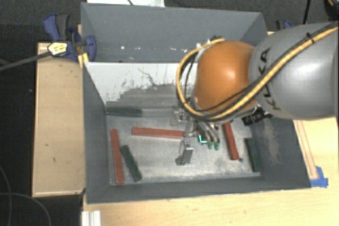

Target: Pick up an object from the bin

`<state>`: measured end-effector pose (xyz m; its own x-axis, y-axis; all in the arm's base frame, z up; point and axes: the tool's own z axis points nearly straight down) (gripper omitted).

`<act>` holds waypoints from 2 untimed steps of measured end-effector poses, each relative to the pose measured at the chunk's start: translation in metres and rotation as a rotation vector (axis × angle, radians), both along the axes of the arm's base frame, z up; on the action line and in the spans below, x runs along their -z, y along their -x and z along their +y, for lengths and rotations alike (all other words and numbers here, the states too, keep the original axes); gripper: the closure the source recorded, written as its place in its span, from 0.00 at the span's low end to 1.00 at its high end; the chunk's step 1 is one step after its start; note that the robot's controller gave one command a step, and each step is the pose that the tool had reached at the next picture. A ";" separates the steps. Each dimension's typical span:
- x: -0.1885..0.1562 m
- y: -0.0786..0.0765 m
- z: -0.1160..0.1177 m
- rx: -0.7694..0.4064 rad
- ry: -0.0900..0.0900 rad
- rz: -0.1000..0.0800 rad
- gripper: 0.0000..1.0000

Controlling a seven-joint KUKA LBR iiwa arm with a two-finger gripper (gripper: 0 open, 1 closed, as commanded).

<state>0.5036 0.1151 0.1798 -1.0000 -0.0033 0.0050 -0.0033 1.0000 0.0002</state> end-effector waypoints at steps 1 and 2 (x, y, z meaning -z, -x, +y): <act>0.113 -0.034 -0.013 0.036 0.000 -0.001 0.00; 0.110 -0.035 -0.012 0.039 -0.001 -0.006 1.00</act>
Offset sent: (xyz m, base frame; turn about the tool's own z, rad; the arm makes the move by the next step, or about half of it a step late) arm 0.0343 -0.0125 -0.1098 0.0318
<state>0.5383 0.1029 0.0703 -0.9994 0.0354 -0.0011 0.0354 0.9994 0.0017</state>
